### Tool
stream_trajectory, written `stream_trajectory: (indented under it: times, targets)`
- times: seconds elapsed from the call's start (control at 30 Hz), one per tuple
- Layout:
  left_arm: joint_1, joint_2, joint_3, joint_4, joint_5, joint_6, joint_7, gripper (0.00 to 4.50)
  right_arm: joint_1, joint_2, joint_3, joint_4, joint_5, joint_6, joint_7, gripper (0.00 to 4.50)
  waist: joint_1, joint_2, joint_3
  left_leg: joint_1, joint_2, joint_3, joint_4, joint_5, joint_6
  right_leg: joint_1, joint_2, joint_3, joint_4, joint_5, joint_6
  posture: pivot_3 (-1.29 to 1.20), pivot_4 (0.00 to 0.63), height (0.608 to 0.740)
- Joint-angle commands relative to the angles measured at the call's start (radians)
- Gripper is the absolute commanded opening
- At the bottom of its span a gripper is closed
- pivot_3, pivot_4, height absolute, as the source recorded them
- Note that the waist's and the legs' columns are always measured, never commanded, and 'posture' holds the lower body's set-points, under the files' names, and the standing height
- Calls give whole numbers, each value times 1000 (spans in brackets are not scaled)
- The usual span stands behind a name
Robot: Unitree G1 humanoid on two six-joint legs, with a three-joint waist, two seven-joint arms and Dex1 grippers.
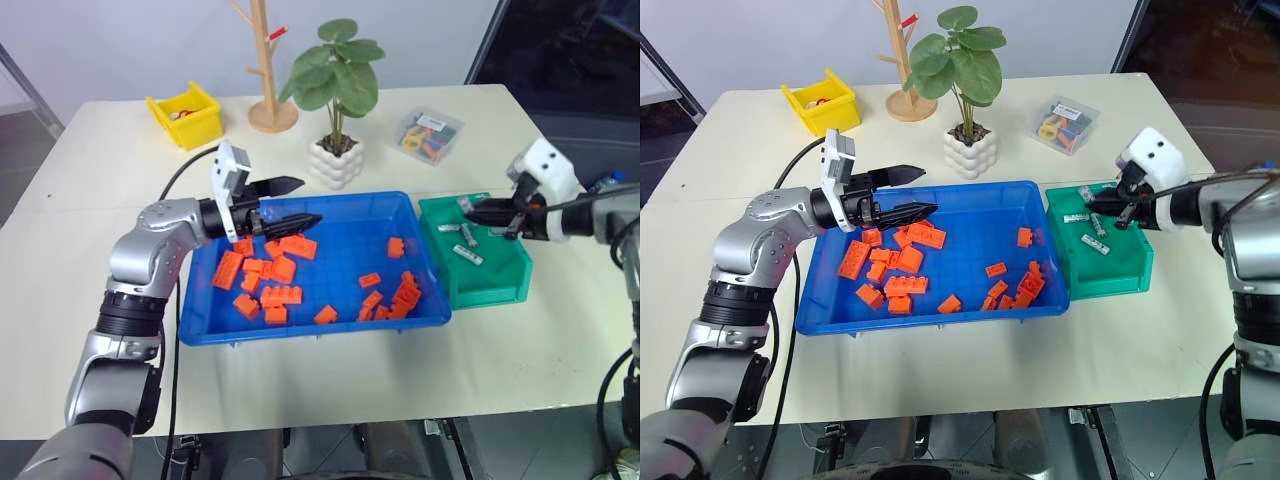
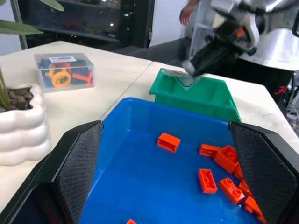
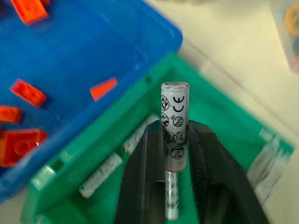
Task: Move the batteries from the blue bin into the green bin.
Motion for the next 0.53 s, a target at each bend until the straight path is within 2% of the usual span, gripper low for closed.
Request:
stream_trajectory:
  times: [0.03, 0.13, 0.17, 0.27, 0.53]
  targets:
    - [-25, -2, 13, -11, 11, -17, -2, 4500, 10, -7, -33, -2, 17, -39, -45, 2466, 0, 0, 0, 0, 0, 0, 0, 0, 0, 0, 0, 0, 0, 0, 0, 0, 150, 740]
    - [-18, 5, 24, -22, 14, -14, 4, 4500, -10, -3, -28, 16, 26, -56, -76, 4115, -3, 0, 0, 0, 0, 0, 0, 0, 0, 0, 0, 0, 0, 0, 0, 0, 150, 740]
    - [-14, 12, 35, -31, 9, -8, 9, 4500, -33, 4, -33, 29, 32, -64, -92, 4471, -4, 0, 0, 0, 0, 0, 0, 0, 0, 0, 0, 0, 0, 0, 0, 0, 150, 740]
    - [-10, 30, 89, -51, -24, 23, 36, 4500, -111, 24, -70, 94, 64, -67, -139, 4471, -5, 0, 0, 0, 0, 0, 0, 0, 0, 0, 0, 0, 0, 0, 0, 0, 150, 740]
    - [35, 176, 294, -73, -64, 65, 128, 4500, -302, 69, -272, 451, 126, -211, -362, 4471, -3, 0, 0, 0, 0, 0, -1, 0, 0, 0, 0, 0, 0, 0, 0, 0, 150, 740]
